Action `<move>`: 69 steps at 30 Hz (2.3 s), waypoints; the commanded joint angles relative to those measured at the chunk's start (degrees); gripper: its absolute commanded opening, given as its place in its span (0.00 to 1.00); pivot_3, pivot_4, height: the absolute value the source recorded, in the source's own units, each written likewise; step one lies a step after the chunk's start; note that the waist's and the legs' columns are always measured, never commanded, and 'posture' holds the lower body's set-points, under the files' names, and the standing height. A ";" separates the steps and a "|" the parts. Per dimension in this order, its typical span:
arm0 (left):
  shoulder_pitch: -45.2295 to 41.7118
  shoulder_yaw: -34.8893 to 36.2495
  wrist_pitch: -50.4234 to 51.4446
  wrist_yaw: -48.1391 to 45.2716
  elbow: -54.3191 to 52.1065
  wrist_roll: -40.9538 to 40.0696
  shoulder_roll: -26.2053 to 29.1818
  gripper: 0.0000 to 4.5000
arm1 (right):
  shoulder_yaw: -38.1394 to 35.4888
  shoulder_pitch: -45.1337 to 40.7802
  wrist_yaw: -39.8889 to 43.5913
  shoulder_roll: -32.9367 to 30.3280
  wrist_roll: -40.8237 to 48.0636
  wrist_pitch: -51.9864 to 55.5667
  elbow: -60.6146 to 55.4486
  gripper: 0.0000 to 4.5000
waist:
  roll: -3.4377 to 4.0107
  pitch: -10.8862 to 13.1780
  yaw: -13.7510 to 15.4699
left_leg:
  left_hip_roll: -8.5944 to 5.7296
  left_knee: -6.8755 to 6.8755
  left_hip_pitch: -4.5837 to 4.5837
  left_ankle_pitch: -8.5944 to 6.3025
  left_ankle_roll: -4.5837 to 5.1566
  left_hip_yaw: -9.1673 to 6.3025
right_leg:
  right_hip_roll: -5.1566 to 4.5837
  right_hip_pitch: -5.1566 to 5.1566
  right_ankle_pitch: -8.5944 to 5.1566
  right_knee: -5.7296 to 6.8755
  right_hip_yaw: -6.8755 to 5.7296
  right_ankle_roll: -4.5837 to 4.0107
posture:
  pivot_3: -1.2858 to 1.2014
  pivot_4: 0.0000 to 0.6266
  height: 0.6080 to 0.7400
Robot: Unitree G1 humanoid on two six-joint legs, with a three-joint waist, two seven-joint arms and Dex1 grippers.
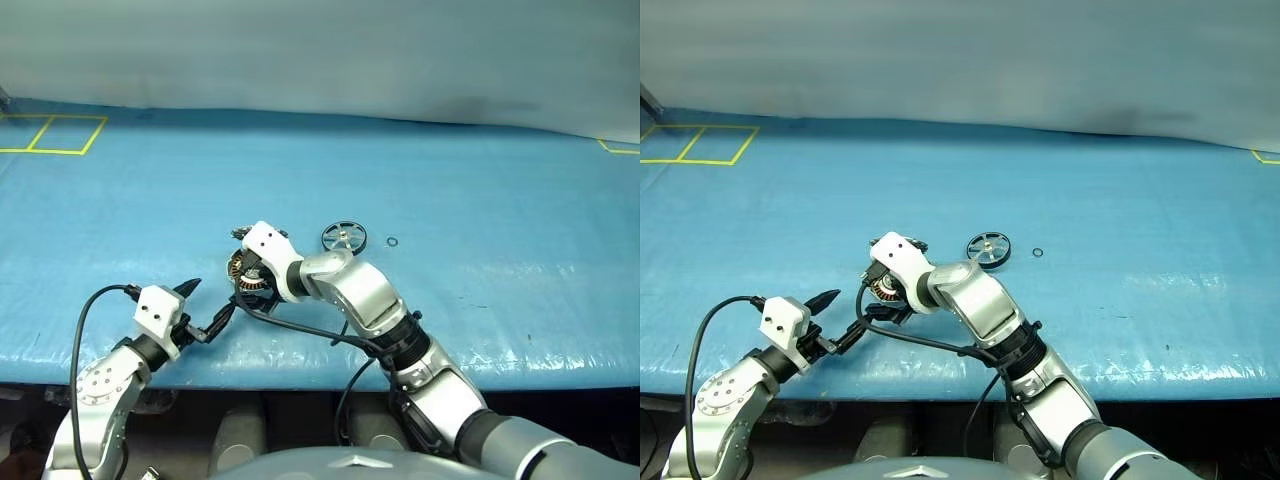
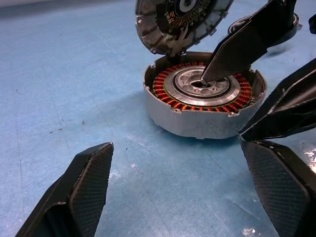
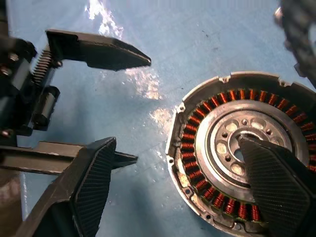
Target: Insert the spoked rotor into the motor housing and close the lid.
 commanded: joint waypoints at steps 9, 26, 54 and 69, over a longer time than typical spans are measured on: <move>-3.50 -1.17 -0.64 -1.73 -0.05 -0.05 0.15 1.00 | -11.80 4.69 4.26 -9.02 15.34 4.41 -22.71 0.92 | -0.01 -0.01 0.27 | -0.01 -0.02 -0.11 0.00 0.00 -0.04 | 0.01 -0.01 -0.01 -0.06 -0.02 0.00 | 0.52 0.24 1.00; -8.26 -2.43 -0.74 -8.51 2.67 -2.09 1.08 1.00 | -24.38 17.41 -17.31 -23.55 1.58 -18.37 -9.57 0.92 | -0.04 0.00 0.39 | -0.04 0.03 -0.12 0.00 0.01 0.11 | 0.01 -0.02 0.03 -0.09 0.11 0.07 | 0.52 0.24 1.00; -7.79 -3.86 -3.75 -14.92 3.25 -2.32 1.51 1.00 | -29.85 15.05 -21.39 -18.58 4.23 -23.09 10.65 0.16 | -0.06 -0.01 0.23 | -0.03 0.07 0.17 -0.04 0.17 0.67 | 0.12 0.07 0.18 -0.09 0.80 0.32 | 0.52 0.24 1.00; -5.74 -3.94 -5.34 -15.86 3.19 -2.29 2.62 1.00 | -16.00 20.83 1.56 -30.37 14.93 -17.87 -17.78 0.16 | -0.01 0.02 0.11 | 0.00 0.07 0.19 -0.12 0.29 0.77 | 0.13 0.02 0.17 -0.11 0.92 0.32 | 0.52 0.24 1.00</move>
